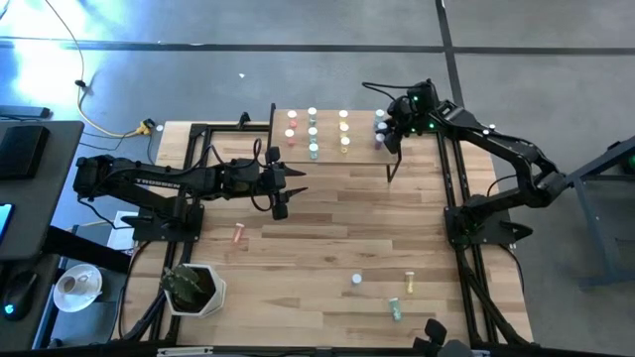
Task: Pick and place medicine bottles onto shelf by color
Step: Put the blue medicine bottle on the shelf, then put the red medicine bottle on the shelf
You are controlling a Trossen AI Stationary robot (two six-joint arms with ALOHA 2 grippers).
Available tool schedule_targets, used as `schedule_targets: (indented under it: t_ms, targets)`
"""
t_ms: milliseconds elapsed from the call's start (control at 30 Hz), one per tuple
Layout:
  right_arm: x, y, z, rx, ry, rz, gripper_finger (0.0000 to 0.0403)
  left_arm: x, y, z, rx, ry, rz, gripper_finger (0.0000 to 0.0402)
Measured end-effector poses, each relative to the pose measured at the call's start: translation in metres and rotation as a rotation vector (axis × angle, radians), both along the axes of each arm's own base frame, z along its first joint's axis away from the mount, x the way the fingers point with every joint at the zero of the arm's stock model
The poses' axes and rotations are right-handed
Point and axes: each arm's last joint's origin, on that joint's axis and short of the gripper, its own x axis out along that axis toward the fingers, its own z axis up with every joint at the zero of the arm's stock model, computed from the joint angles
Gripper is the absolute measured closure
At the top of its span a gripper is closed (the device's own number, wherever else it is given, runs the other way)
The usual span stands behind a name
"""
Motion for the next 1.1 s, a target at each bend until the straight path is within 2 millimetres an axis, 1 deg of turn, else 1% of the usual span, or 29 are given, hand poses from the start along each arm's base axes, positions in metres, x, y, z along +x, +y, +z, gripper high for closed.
schedule_targets:
  t_ms: [600, 1100]
  targets:
    - [0.001, -0.001, 0.006, -0.042, -0.038, -0.001, 0.0254, 0.000, 0.000, 0.000, 0.000, 0.000, 0.000, 0.0232]
    - [-0.011, 0.014, 0.036, -0.142, -0.128, -0.004, 0.0253, 0.000, 0.000, 0.000, 0.000, 0.000, 0.000, 0.0232]
